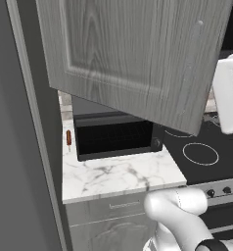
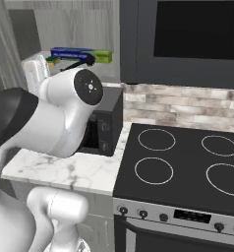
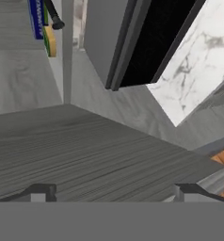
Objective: Pick the dish brush and sponge from the cabinet and place them on the counter.
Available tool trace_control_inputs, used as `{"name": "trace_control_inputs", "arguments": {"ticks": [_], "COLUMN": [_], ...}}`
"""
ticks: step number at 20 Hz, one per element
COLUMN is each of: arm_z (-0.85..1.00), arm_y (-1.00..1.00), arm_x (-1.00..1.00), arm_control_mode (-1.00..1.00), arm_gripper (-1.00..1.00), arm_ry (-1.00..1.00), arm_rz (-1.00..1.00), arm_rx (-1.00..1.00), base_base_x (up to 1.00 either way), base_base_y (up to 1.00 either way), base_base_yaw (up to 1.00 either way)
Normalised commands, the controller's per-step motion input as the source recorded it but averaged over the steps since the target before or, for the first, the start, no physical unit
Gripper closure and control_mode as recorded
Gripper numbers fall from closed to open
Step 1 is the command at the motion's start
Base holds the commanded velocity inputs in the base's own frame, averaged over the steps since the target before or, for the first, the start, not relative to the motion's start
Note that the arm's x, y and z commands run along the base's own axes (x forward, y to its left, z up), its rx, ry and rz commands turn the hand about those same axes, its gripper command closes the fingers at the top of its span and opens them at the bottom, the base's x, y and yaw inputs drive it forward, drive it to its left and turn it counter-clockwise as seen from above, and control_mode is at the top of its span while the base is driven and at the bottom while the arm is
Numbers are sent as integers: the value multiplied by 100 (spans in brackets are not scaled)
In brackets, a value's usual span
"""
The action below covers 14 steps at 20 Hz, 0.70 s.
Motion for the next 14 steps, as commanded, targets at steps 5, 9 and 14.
{"name": "trace_control_inputs", "arguments": {"ticks": [5, 9, 14], "arm_z": [-4, -12, -10], "arm_y": [100, 100, 100], "arm_x": [19, 32, 37], "arm_control_mode": [-100, -100, -100], "arm_gripper": [-100, -100, -100], "arm_ry": [0, 0, 0], "arm_rz": [-6, -6, -6], "arm_rx": [-2, -3, -2], "base_base_x": [0, 0, 0], "base_base_y": [0, 0, 0], "base_base_yaw": [0, 0, 0]}}
